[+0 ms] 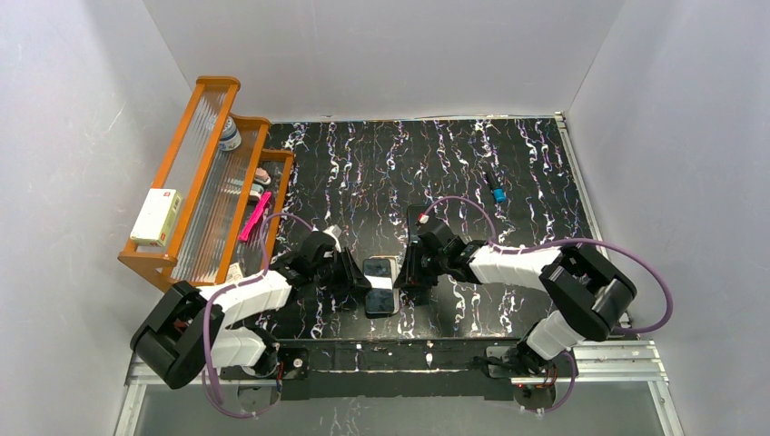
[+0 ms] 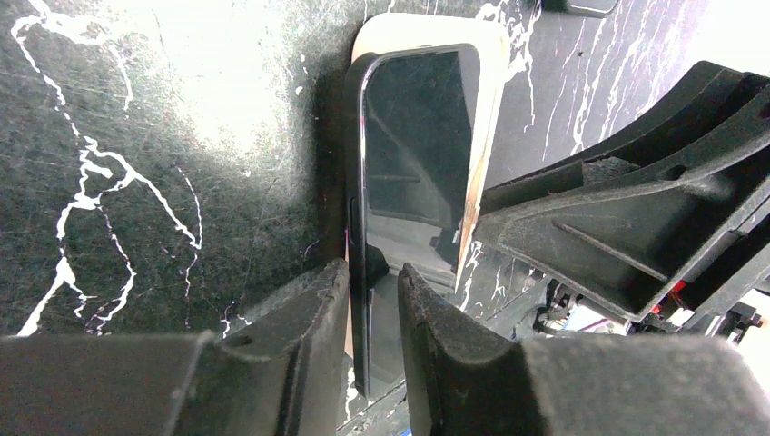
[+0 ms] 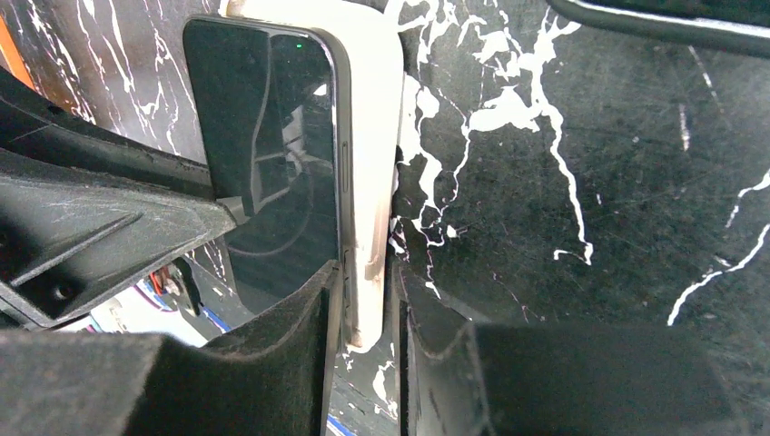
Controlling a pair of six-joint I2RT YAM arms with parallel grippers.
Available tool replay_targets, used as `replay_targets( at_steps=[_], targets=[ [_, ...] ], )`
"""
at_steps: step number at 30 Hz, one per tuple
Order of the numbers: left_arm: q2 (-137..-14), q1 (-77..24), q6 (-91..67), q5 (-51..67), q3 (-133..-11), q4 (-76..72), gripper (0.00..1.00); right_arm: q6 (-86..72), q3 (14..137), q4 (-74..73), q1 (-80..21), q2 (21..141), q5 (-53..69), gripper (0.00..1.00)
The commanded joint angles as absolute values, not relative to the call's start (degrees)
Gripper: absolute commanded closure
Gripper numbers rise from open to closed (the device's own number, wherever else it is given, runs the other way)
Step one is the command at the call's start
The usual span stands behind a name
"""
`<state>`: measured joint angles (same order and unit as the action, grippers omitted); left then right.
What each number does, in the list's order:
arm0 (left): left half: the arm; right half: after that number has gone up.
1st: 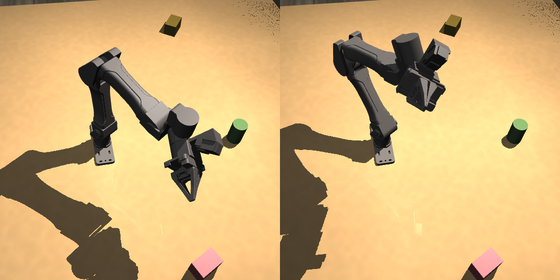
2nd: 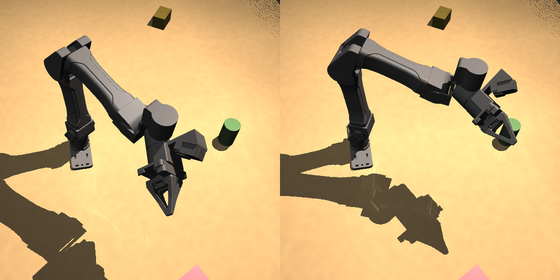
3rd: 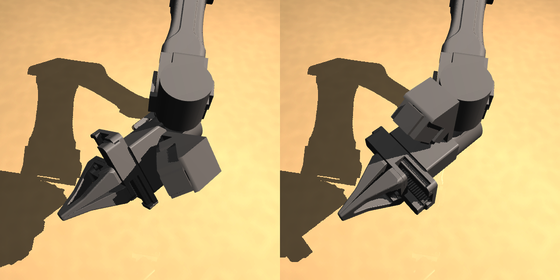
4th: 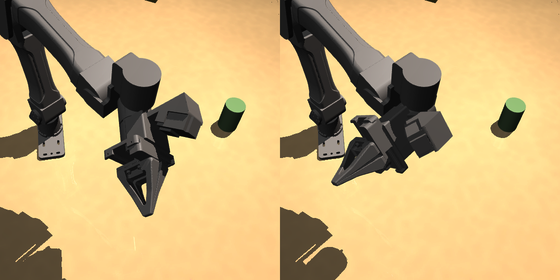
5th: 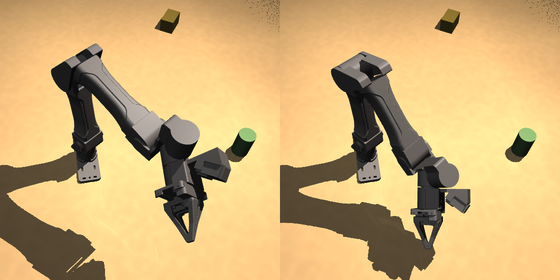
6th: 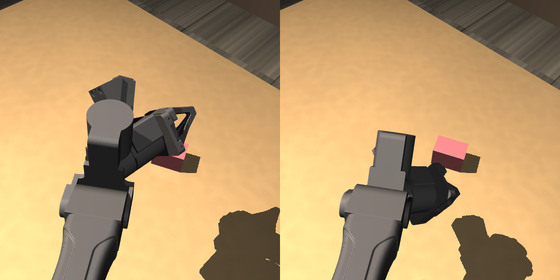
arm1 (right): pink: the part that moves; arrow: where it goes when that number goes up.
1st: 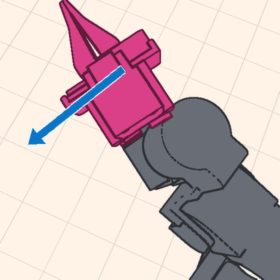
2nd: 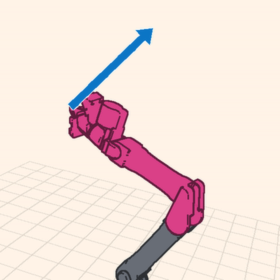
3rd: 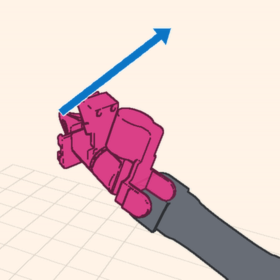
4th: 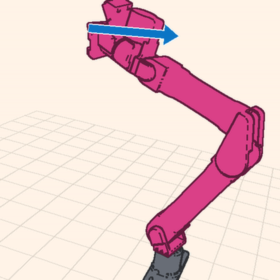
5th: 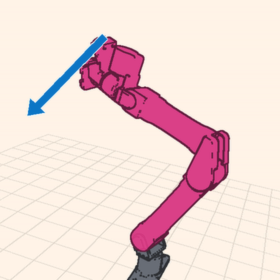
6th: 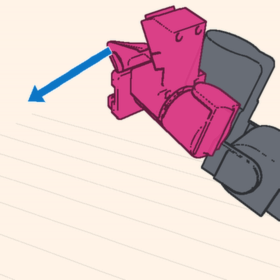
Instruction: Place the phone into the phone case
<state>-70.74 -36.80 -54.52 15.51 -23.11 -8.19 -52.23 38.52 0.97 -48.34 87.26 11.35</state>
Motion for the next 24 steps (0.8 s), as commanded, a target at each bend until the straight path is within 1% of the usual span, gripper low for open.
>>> replay_targets(
  at_steps=[1, 9, 19, 24],
  targets=[
    [-71.7, -37.25, -54.68, 15.64, -23.03, -9.95, 0.77, -51.25, 38.26, 4.21, -47.92, 88.16, 12.64, 0.67],
    [-72.98, -37.44, -55.51, 15.98, -22.68, -12.2, 0.84, -51.66, 37.53, 6.32, -47.81, 89.47, 13.89, 0.68],
    [-74.6, -37.91, -57.23, 14.93, -23.03, -14.84, 0.89, -51.61, 37.62, 6.76, -47.81, 90.13, 13.95, 0.69],
    [-75.38, -38.68, -57.8, 14.71, -22.79, -15.73, 0.89, -51.9, 37.62, 7.46, -47.8, 90.47, 14.01, 0.69]
  ],
)
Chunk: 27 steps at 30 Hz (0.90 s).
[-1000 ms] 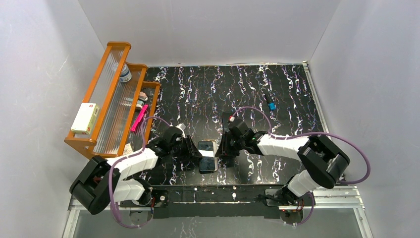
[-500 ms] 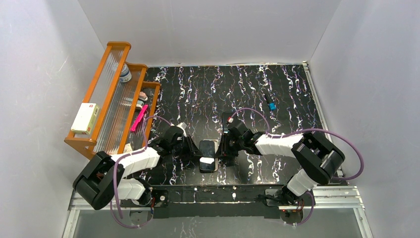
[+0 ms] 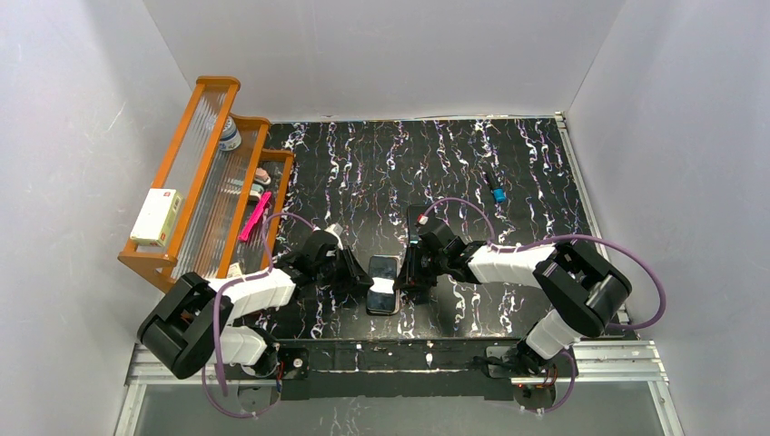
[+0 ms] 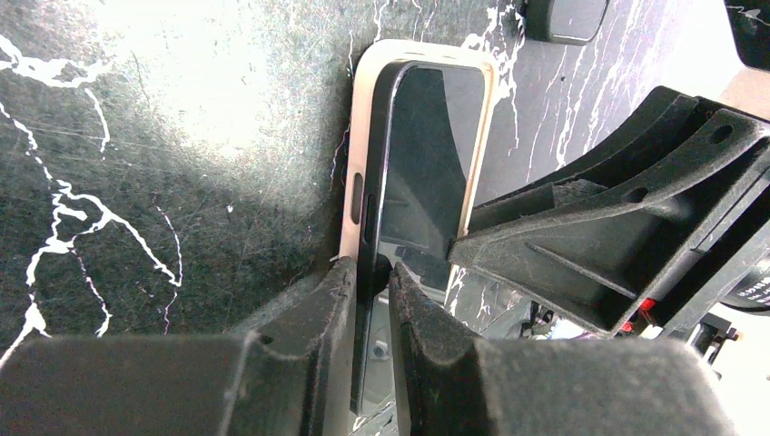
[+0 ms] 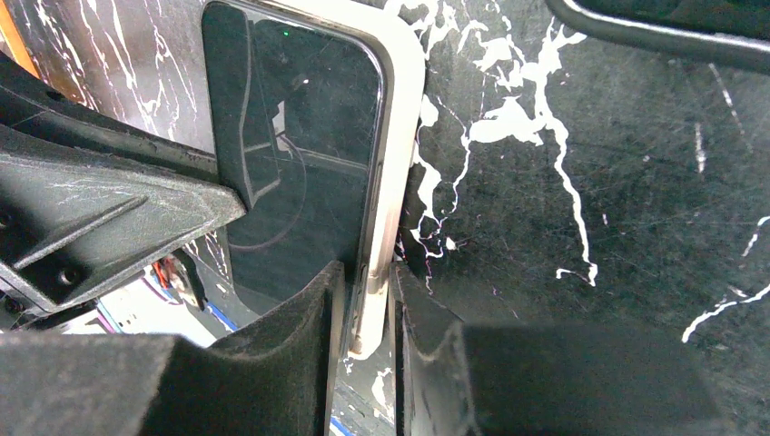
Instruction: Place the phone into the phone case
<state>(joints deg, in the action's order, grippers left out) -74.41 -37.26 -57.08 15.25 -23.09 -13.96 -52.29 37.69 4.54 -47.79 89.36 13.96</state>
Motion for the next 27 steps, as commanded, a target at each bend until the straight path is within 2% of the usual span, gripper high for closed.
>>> replay_targets(
  at_steps=[1, 11, 17, 22, 27],
  targets=[
    [-75.53, -38.82, -58.01, 14.75, -22.69, -16.01, 0.89, -51.94, 37.66, 7.59, -47.81, 90.61, 13.98, 0.69],
    [-75.52, -40.57, -61.82, 15.71, -22.69, -16.24, 0.91, -53.79, 36.39, 10.65, -47.25, 90.89, 15.18, 0.68],
    [-72.56, -40.61, -58.32, 12.48, -25.8, -5.92, 0.76, -54.15, 35.45, 10.59, -46.77, 90.04, 15.18, 0.68],
    [-70.04, -40.61, -57.07, 11.77, -27.22, -2.26, 0.63, -51.03, 36.66, 4.93, -46.74, 87.1, 13.35, 0.55],
    [-69.41, -40.54, -57.87, 12.54, -27.07, -2.24, 0.6, -47.4, 36.57, 0.78, -46.88, 82.41, 12.08, 0.4]
  ],
)
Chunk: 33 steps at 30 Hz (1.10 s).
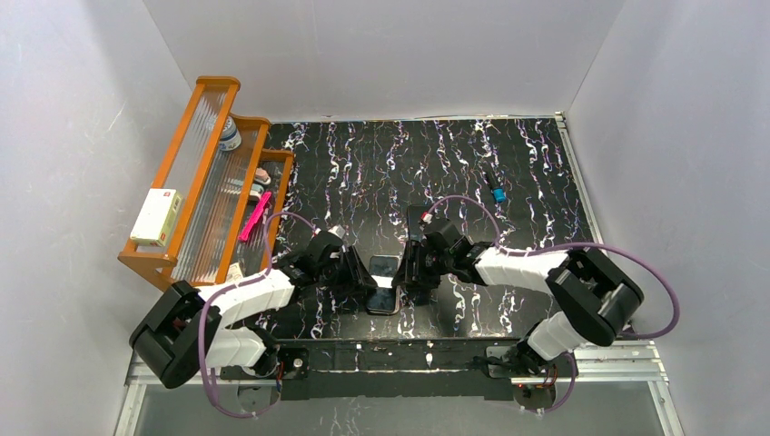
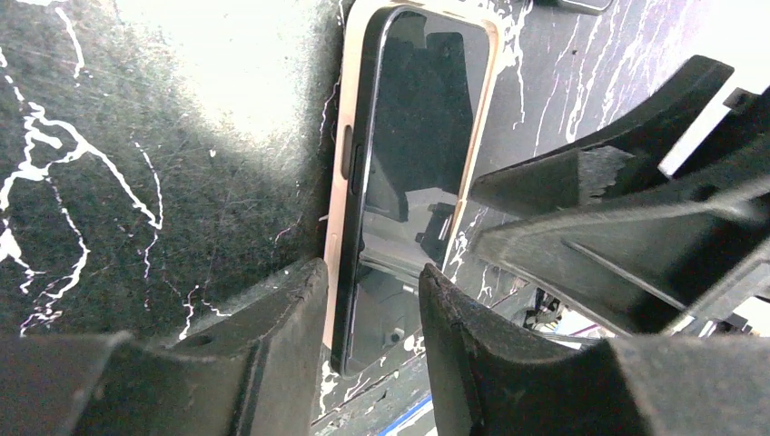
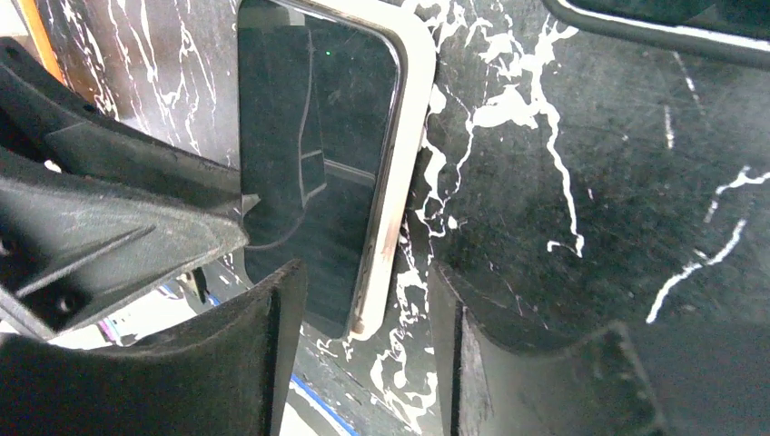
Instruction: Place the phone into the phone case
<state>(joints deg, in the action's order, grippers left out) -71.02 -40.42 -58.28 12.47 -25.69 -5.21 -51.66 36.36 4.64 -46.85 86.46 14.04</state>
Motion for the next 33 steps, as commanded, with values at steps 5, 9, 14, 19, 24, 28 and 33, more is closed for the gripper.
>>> replay_targets(
  at_steps=[5, 9, 14, 19, 24, 28, 33],
  targets=[
    [-68.59, -40.61, -58.39, 12.79, -27.27, -1.05, 0.57, -42.45, 36.96, -4.19, -49.4, 80.26, 10.23, 0.26],
    [-68.34, -40.58, -58.92, 13.54, -26.92, -1.05, 0.56, -40.72, 38.05, -7.01, -54.94, 78.62, 3.93, 0.19],
    [-67.85, -40.61, -59.46, 13.52, -25.97, -1.39, 0.56, -40.08, 39.61, -8.8, -60.02, 80.32, -1.2, 0.17],
    [-67.72, -40.56, -60.3, 14.48, -25.01, -2.79, 0.59, -38.71, 41.07, -9.07, -63.99, 82.56, -4.62, 0.17],
    [-67.82, -40.6, -60.29, 14.35, -24.79, -2.99, 0.61, -37.77, 42.19, -8.17, -66.46, 84.29, -5.47, 0.18],
    [-68.28, -40.58, -60.04, 14.24, -24.53, -3.12, 0.62, -37.32, 43.38, -9.53, -67.66, 85.92, -7.59, 0.19],
    [-68.58, -40.58, -59.97, 14.35, -24.43, -3.08, 0.63, -37.09, 43.69, -10.13, -68.5, 87.29, -9.42, 0.25]
  ],
)
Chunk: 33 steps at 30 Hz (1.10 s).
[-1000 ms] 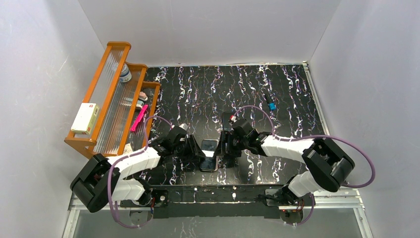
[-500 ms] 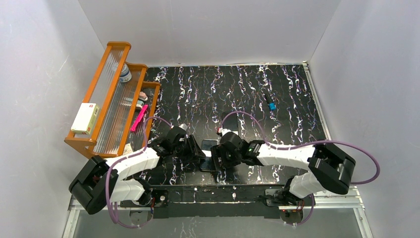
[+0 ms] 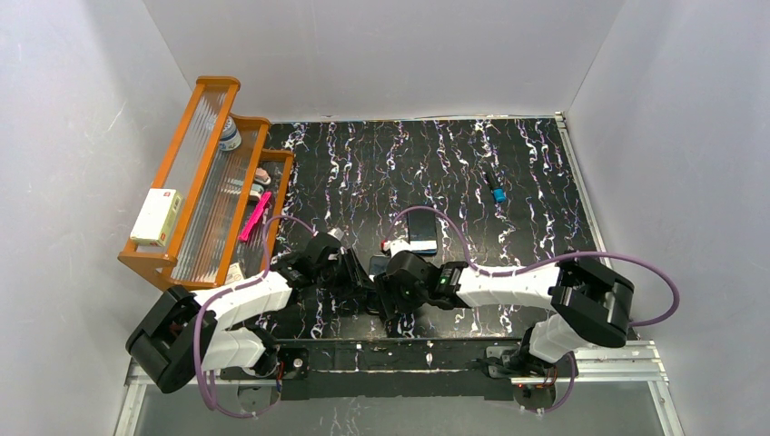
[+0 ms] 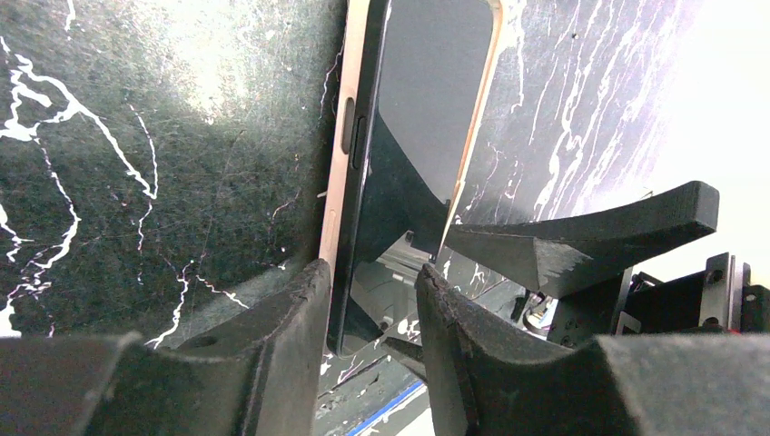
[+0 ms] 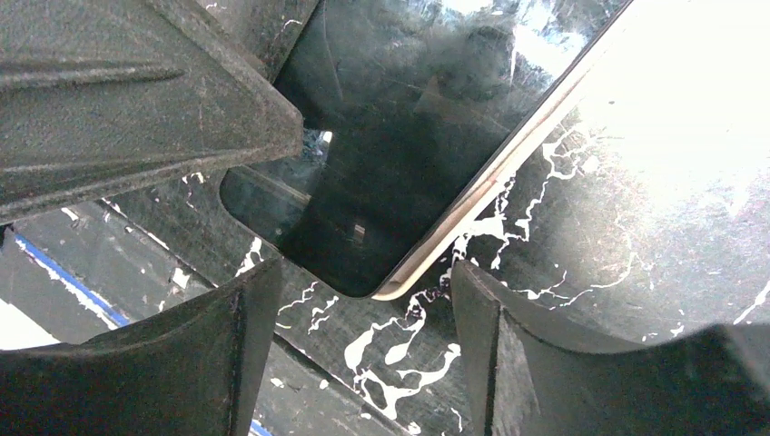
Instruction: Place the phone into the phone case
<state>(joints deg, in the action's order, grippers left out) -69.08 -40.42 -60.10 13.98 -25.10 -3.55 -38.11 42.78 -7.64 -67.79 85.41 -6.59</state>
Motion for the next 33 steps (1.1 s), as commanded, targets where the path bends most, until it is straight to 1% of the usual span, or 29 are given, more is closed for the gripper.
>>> replay_targets(
  at_steps=[1, 10, 17, 19, 22, 25, 28, 30, 33],
  targets=[
    [-68.87, -40.56, -59.99, 14.43, -24.36, -3.14, 0.63, -37.09, 43.63, -10.09, -68.57, 87.46, -9.53, 0.26],
    [-70.08, -40.86, -60.82, 15.31, -24.26, -5.01, 0.71, -37.28, 43.01, -10.3, -68.73, 87.47, -10.95, 0.46],
    [-71.96, -42.35, -62.67, 15.89, -23.69, -8.46, 0.76, -38.14, 41.63, -9.93, -68.66, 86.18, -11.45, 0.56],
    [-72.47, -42.83, -62.83, 15.74, -23.77, -8.93, 0.76, -38.22, 41.56, -10.04, -68.72, 85.74, -11.68, 0.57],
    [-72.18, -43.01, -63.11, 15.05, -23.82, -8.89, 0.77, -39.03, 41.3, -10.27, -68.73, 84.43, -11.7, 0.55],
    [-70.41, -42.99, -62.82, 13.42, -24.38, -7.18, 0.77, -40.89, 39.99, -9.12, -68.73, 81.3, -11.23, 0.44],
    [-68.84, -42.92, -60.97, 10.63, -26.54, -3.07, 0.74, -42.88, 38.71, -8.23, -67.94, 78.14, -10.19, 0.38],
    [-68.55, -42.52, -59.47, 9.39, -28.02, -0.97, 0.71, -44.37, 37.79, -7.43, -65.88, 76.29, -8.61, 0.32],
    [-69.42, -41.45, -57.67, 9.11, -29.6, -0.35, 0.7, -47.07, 34.83, -3.75, -60.23, 73.35, -3.28, 0.3]
  ],
)
